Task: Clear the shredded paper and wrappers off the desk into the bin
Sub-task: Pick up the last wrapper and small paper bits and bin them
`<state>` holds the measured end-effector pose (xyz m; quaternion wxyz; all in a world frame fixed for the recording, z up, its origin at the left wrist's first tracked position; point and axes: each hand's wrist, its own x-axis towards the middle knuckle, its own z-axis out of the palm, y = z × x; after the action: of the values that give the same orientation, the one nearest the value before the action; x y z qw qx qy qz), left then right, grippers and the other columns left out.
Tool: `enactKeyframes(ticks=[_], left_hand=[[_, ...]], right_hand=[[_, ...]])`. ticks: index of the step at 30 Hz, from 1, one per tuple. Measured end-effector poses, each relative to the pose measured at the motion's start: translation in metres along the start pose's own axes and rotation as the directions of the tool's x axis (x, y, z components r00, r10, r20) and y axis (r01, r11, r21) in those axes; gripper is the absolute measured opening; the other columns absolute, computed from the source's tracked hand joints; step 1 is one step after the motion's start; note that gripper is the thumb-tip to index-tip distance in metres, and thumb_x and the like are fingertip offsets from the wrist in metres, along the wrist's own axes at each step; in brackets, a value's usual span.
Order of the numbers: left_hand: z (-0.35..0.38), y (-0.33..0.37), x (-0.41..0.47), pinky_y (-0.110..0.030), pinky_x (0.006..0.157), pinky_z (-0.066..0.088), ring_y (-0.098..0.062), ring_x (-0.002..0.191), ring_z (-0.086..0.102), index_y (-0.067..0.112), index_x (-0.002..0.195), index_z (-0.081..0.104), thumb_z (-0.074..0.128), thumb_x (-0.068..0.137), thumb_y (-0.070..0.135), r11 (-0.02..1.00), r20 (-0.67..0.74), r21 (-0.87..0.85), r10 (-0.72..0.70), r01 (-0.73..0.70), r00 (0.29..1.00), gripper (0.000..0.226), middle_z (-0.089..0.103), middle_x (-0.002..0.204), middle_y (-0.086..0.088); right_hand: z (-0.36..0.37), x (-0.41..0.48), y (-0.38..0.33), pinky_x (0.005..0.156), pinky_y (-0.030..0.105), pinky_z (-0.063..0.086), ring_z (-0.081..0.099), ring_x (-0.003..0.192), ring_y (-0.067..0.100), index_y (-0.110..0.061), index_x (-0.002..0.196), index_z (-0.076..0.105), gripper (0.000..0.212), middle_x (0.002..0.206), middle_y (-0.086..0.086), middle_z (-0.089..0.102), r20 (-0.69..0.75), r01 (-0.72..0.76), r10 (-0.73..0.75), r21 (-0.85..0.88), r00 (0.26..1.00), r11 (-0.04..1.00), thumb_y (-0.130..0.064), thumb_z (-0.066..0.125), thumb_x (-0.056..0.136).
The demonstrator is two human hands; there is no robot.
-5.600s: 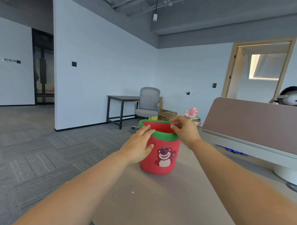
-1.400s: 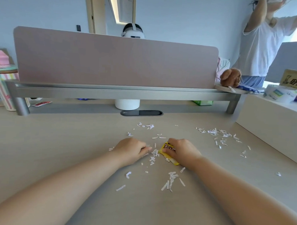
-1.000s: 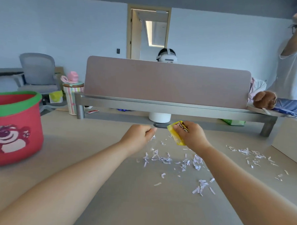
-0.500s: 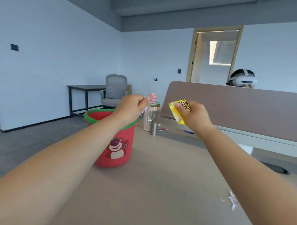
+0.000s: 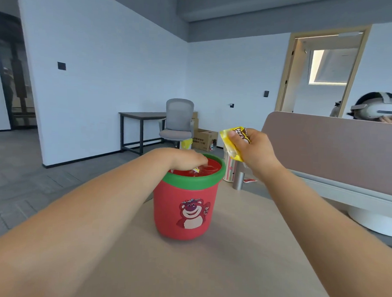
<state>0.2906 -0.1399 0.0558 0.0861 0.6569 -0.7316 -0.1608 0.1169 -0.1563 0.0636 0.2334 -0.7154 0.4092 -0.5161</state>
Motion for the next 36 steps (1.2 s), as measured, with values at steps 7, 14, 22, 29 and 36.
enactKeyframes(ticks=[7,14,22,29,36], left_hand=[[0.0,-0.01,-0.008,-0.021,0.083,0.046,-0.011,0.094,0.061,0.014,0.109,0.067,0.053,0.09,0.018,0.974,-0.15,0.148,0.196,-0.174,0.969,0.024,0.068,0.114,-0.001],[0.0,-0.014,-0.034,-0.024,0.053,0.042,-0.008,0.053,0.056,0.017,0.075,0.066,0.049,0.089,0.047,0.986,-0.421,0.143,0.141,-0.088,0.896,0.037,0.062,0.06,0.006],[0.054,-0.063,-0.075,-0.037,0.109,0.027,-0.024,0.132,0.027,0.016,0.095,0.063,0.029,0.073,0.071,0.997,-0.66,0.062,0.076,-0.047,0.748,0.068,0.042,0.134,-0.004],[0.064,-0.059,-0.078,-0.041,0.107,0.036,-0.02,0.134,0.031,0.023,0.098,0.042,0.064,0.074,0.055,0.989,-0.57,-0.063,0.077,-0.137,0.818,0.045,0.021,0.145,0.0],[0.076,-0.024,-0.067,-0.032,0.097,0.039,-0.016,0.125,0.039,0.014,0.105,0.048,0.066,0.074,0.05,0.977,-0.566,-0.036,0.154,-0.211,0.81,0.051,0.03,0.137,0.0]], right_hand=[[0.011,-0.001,0.001,0.073,0.038,0.051,0.059,0.078,0.025,-0.002,0.097,0.063,0.038,0.084,0.014,0.063,0.026,0.002,-0.002,0.002,1.0,1.0,-0.038,0.055,0.088],[0.016,-0.006,-0.002,0.072,0.037,0.051,0.056,0.078,0.023,-0.002,0.098,0.062,0.035,0.088,0.011,0.061,0.034,0.007,-0.008,0.017,0.999,1.0,-0.035,0.054,0.089],[0.066,0.007,-0.025,0.051,0.027,0.031,0.043,0.071,0.024,-0.015,0.067,0.042,0.031,0.064,0.001,0.045,0.12,0.128,-0.117,-0.09,0.986,0.988,-0.033,0.052,0.09],[0.065,-0.001,-0.012,0.073,0.028,0.034,0.053,0.096,0.029,-0.005,0.116,0.048,0.04,0.109,0.015,0.059,0.376,0.116,0.02,-0.335,0.927,0.935,-0.037,0.045,0.093],[0.019,-0.012,-0.004,0.089,0.03,0.045,0.057,0.102,0.019,-0.014,0.107,0.064,0.022,0.113,0.003,0.063,0.407,0.16,0.013,-0.387,0.913,0.908,-0.022,0.06,0.086]])
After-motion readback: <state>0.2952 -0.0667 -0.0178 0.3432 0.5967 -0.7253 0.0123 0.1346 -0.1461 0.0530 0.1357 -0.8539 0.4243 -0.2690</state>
